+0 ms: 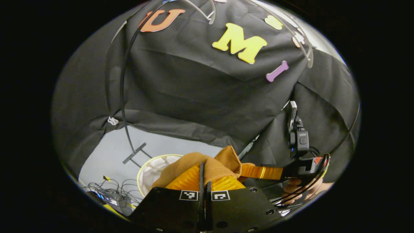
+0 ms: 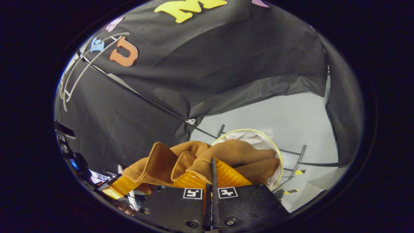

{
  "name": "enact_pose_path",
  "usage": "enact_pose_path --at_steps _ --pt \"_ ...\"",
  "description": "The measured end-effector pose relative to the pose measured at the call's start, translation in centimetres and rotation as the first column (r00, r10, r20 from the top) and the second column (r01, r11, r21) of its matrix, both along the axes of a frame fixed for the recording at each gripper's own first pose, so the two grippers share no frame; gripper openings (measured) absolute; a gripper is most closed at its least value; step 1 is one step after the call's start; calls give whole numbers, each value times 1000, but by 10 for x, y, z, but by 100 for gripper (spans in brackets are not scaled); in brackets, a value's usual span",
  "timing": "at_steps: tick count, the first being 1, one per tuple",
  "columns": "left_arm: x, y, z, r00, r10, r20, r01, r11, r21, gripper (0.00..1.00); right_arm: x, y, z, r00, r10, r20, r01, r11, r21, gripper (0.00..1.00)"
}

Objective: Grasp the clothes on the hanger with both hands and then place them into the laundry hamper below.

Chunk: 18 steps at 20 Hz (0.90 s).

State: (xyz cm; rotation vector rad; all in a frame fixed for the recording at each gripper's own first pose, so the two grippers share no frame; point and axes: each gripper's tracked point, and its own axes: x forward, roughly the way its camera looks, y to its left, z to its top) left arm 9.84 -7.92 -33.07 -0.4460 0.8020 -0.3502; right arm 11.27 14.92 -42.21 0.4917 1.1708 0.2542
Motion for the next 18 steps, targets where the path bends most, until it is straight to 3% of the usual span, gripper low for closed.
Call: enact_pose_path --at_steps 4,5,6,7,8,10,14,15,16,18 --pt "-13 3 -37 987 33 -155 -16 994 108 1 -5 7 -7 997 -10 -72 9 1000 -5 8" --pt "-18 7 -50 980 47 -193 -20 990 136 7 -3 8 -8 997 -15 -74 16 1000 6 13" --pt "-23 5 -62 972 45 -231 -13 991 137 1 -2 6 -8 997 -14 -75 14 1000 -6 16" --pt "-30 2 -69 958 39 -283 -2 992 130 2 -3 7 -12 998 -10 -69 8 1000 -23 27" --pt "-39 -5 -84 939 33 -341 9 993 120 10 -3 4 -15 998 -3 -61 0 999 -48 29" --pt "-46 -4 -87 927 25 -375 24 992 127 50 -7 -8 -19 999 7 -54 -12 995 -96 39" --pt "-45 15 -92 941 20 -339 51 978 201 98 -17 -27 -4 1000 -18 -3 18 989 -144 48" --pt "-45 17 -87 943 20 -332 52 977 205 92 -19 -36 -3 999 -22 25 25 986 -166 55" --pt "-46 19 -81 944 19 -328 52 978 204 100 -18 -43 4 998 -23 55 34 980 -195 60" --pt "-46 26 -70 948 28 -316 40 977 208 95 -16 -50 28 993 -19 118 48 968 -247 67"
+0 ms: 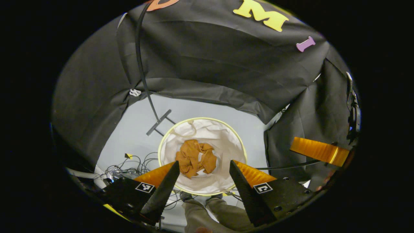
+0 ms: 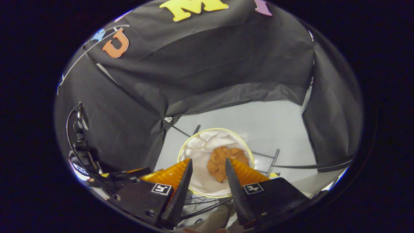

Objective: Grasp the clothes on the hanger with both hands and then place them into the laundry hamper below.

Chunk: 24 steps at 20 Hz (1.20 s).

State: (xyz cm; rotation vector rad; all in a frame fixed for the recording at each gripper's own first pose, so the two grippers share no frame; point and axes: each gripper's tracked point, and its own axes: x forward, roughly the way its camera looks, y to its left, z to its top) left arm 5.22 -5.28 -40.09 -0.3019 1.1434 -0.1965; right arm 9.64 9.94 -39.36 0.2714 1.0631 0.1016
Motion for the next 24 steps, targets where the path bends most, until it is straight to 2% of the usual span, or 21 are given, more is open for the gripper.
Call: enact_pose_path --at_steps 2,3,9,11,12,17,20,24 --pt "4 11 13 1000 15 27 -15 1000 24 100 -4 -8 20 999 -16 51 19 998 -59 74" --pt "3 16 19 999 10 32 -11 1000 27 97 -8 -10 28 997 -28 74 34 997 -72 75" --pt "7 11 56 994 -48 97 48 999 10 97 -30 -23 46 984 -107 145 117 991 -62 75" --pt "6 4 67 990 -68 121 67 998 6 100 -31 -28 50 979 -125 161 137 989 -60 75" --pt "4 2 74 988 -78 132 77 997 9 97 -31 -28 53 976 -129 173 142 988 -64 75" --pt "-7 -6 106 975 -107 196 106 994 16 97 -34 -31 81 958 -130 256 155 985 -77 75" --pt "-11 4 137 957 -89 276 80 996 46 100 -40 -39 118 937 -89 336 124 989 -85 75" --pt "-22 13 194 920 -2 391 -21 998 54 100 -58 -60 169 898 -33 438 88 991 -106 75"
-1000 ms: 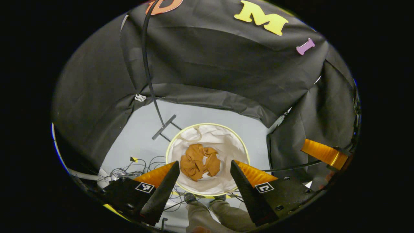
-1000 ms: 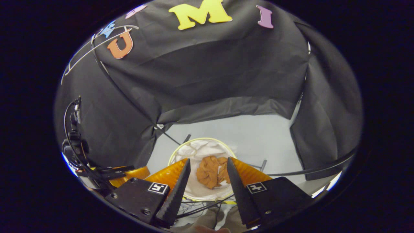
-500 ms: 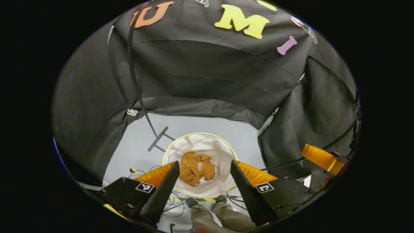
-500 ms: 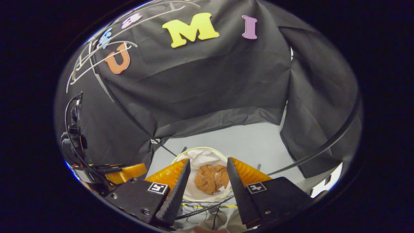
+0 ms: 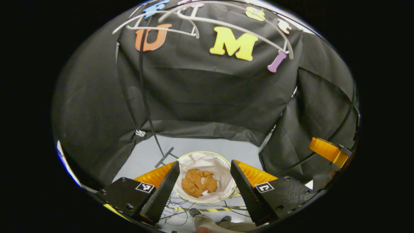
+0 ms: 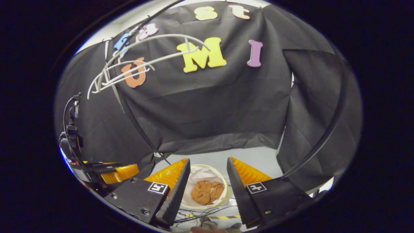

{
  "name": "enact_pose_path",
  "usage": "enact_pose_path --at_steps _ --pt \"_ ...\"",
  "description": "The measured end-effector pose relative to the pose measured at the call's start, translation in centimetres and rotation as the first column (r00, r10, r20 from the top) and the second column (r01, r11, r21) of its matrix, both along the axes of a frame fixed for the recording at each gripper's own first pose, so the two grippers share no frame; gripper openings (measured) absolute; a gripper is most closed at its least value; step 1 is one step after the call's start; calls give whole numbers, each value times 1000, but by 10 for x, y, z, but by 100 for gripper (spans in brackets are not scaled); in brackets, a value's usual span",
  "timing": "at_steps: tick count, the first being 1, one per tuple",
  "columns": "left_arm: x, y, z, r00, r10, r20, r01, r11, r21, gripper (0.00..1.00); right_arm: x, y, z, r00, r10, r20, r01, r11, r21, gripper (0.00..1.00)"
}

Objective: Grasp the clothes on the hanger with both hands and then place them into the laundry hamper below.

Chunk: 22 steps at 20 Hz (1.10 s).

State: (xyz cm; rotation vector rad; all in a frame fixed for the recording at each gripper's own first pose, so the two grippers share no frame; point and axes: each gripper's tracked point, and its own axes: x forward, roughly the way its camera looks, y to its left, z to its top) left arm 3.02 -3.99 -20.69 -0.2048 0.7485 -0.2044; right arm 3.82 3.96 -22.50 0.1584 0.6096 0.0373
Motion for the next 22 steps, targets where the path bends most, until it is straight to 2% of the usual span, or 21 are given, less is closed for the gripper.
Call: enact_pose_path --at_steps 1,2,4,5,8,11,15,19,22 --pt "-5 1 13 999 25 29 -25 1000 -1 97 -9 -8 10 1000 12 27 -12 1000 -11 75" --pt "-13 2 24 997 49 54 -50 999 3 100 -17 -17 22 999 17 51 -16 1000 -22 74" --pt "-30 0 54 989 88 116 -87 996 -10 97 -35 -32 45 994 30 105 -28 999 -25 75" --pt "-39 -2 73 982 103 155 -102 995 -13 100 -47 -44 58 990 32 136 -29 999 -26 75" --pt "-67 -4 136 947 127 296 -131 991 -7 97 -79 -78 108 968 26 250 -22 1000 -17 74" --pt "-108 0 192 889 156 430 -166 986 -16 100 -116 -98 158 927 48 371 -41 999 -29 75" --pt "-175 -4 254 798 167 579 -205 979 0 100 -167 -114 219 854 83 514 -89 996 -13 75" --pt "-232 -4 282 716 143 684 -229 973 37 100 -198 -141 245 815 85 573 -91 996 -18 75" --pt "-235 -1 315 665 134 735 -238 970 39 100 -211 -161 259 800 58 597 -55 998 -23 75"
